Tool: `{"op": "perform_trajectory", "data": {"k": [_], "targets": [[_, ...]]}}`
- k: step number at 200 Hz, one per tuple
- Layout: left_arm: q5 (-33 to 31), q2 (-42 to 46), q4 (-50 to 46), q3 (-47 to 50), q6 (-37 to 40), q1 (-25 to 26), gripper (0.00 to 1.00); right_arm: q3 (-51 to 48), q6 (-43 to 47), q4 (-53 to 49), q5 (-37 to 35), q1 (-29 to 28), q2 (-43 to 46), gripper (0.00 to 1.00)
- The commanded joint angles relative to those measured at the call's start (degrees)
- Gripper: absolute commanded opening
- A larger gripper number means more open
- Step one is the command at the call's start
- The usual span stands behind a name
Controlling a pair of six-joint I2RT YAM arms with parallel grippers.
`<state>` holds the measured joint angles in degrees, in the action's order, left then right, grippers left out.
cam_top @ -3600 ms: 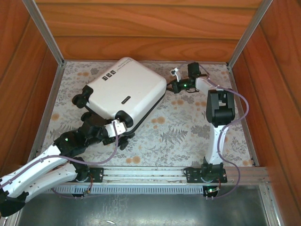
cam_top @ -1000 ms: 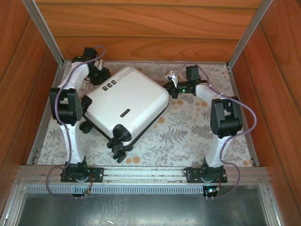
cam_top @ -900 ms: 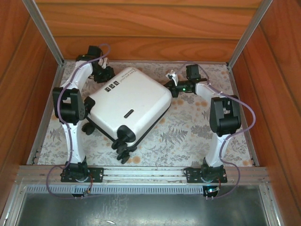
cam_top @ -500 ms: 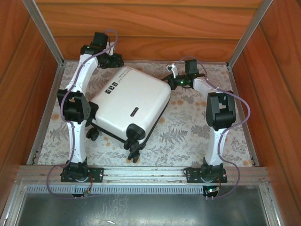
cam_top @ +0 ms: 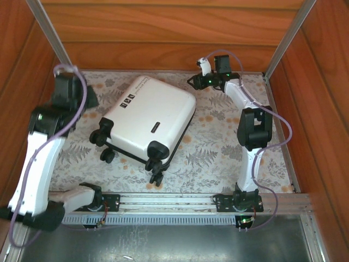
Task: Pack the luggage
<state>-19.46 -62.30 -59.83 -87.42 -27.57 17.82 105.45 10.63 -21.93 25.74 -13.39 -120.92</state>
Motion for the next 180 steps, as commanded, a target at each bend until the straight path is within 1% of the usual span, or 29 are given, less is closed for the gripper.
{"op": "perform_trajectory", "data": {"k": [1,11,23,29,41,55,73,88,102,112,124,133,143,153,162,180], "targets": [[2.1,-0.1,-10.5,9.5,-12.5,4.4,0.33,4.6,-0.6,-9.8,0.1,0.2,-0.5,0.61],[3.4,0.2,-12.8,11.5,-15.4,7.5,0.31,7.0,0.1,-12.5,2.7,0.1,-1.4,0.56],[5.5,-0.1,-13.4,14.6,-17.7,10.4,0.31,9.2,0.8,-15.0,5.7,0.1,-2.4,0.51],[5.7,-0.4,-13.2,16.4,-19.2,11.4,0.31,10.0,0.8,-16.0,6.6,0.0,-2.8,0.48],[6.5,-1.8,-11.8,20.5,-20.6,12.0,0.30,11.5,0.8,-17.9,8.9,-0.1,-3.7,0.38],[6.6,-4.1,-9.1,24.7,-21.0,12.0,0.30,13.1,0.7,-20.3,11.0,-0.4,-5.0,0.31],[8.1,-7.0,-2.4,29.2,-19.9,11.2,0.30,16.4,2.9,-26.2,12.4,-2.0,-7.3,0.27],[11.5,-10.0,3.8,31.1,-17.6,8.1,0.30,20.3,6.4,-33.3,12.6,-3.7,-10.0,0.25],[14.7,-13.4,8.2,30.3,-15.1,4.5,0.30,23.6,9.4,-39.9,13.0,-5.3,-12.6,0.23],[15.2,-16.4,10.2,28.2,-12.8,2.4,0.30,23.8,11.5,-42.8,13.6,-6.0,-13.0,0.21],[16.1,-20.5,11.8,23.3,-9.2,0.7,0.30,19.7,11.6,-42.8,14.1,-6.6,-11.1,0.17],[16.6,-24.4,12.3,18.2,-5.9,-0.3,0.30,14.3,11.0,-39.9,13.9,-6.9,-7.8,0.16],[17.8,-29.9,12.4,11.7,-2.2,-1.6,0.30,6.5,9.1,-34.1,13.6,-7.2,-2.7,0.16],[20.7,-35.9,12.4,4.1,1.0,-3.2,0.30,-1.2,7.1,-28.3,13.2,-7.6,2.5,0.16],[24.3,-41.4,12.0,-2.8,2.9,-4.7,0.31,-6.5,6.0,-25.1,13.0,-7.9,6.8,0.16],[31.4,-53.0,10.8,-18.0,5.1,-7.3,0.40,-15.2,3.3,-21.3,11.4,-8.6,13.7,0.16]]}}
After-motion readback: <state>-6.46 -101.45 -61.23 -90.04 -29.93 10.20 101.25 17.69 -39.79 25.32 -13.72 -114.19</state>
